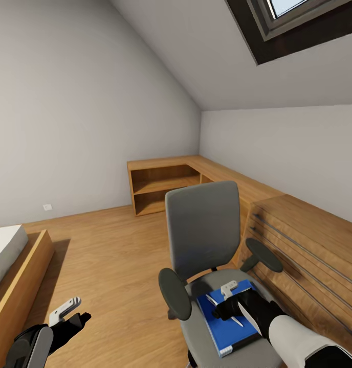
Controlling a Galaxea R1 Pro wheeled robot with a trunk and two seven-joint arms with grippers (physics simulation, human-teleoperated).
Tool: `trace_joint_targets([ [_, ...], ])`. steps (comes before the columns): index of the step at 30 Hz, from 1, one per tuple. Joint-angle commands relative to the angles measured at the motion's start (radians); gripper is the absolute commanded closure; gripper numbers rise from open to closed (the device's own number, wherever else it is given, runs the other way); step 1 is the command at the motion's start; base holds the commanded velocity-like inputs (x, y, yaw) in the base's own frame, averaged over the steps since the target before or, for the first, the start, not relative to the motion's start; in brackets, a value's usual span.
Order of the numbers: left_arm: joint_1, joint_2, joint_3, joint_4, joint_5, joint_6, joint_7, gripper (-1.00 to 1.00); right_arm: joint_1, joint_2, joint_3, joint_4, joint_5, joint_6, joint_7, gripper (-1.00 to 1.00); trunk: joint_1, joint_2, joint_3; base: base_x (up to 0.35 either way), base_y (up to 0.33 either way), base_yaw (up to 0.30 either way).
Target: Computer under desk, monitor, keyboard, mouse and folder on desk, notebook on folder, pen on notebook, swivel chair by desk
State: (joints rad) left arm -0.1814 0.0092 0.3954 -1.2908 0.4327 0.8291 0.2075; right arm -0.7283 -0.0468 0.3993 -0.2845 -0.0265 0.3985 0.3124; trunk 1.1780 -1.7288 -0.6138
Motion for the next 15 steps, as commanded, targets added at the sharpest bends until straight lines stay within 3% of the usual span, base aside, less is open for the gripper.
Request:
trace_joint_targets([
  [1, -0.001, 0.0, 0.0, -0.001, 0.011, 0.004, 0.008, -1.0, 0.0, -0.001, 0.004, -0.002, -0.003, 0.006, 0.002, -1.0, 0.0, -0.001, -0.001, 0.0, 0.0, 0.0],
  [10, -0.001, 0.0, 0.0, -0.001, 0.011, 0.004, 0.008, -1.0, 0.0, -0.001, 0.004, -0.002, -0.001, 0.006, 0.002, -1.0, 0.0, -0.001, -0.001, 0.0, 0.0, 0.0],
  [15, 0.0, 0.0, 0.0, -0.001, 0.011, 0.004, 0.007, -1.0, 0.0, -0.001, 0.004, -0.002, -0.001, 0.006, 0.002, -1.0, 0.011, -0.022, -0.01, 0.0, 0.0, 0.0],
])
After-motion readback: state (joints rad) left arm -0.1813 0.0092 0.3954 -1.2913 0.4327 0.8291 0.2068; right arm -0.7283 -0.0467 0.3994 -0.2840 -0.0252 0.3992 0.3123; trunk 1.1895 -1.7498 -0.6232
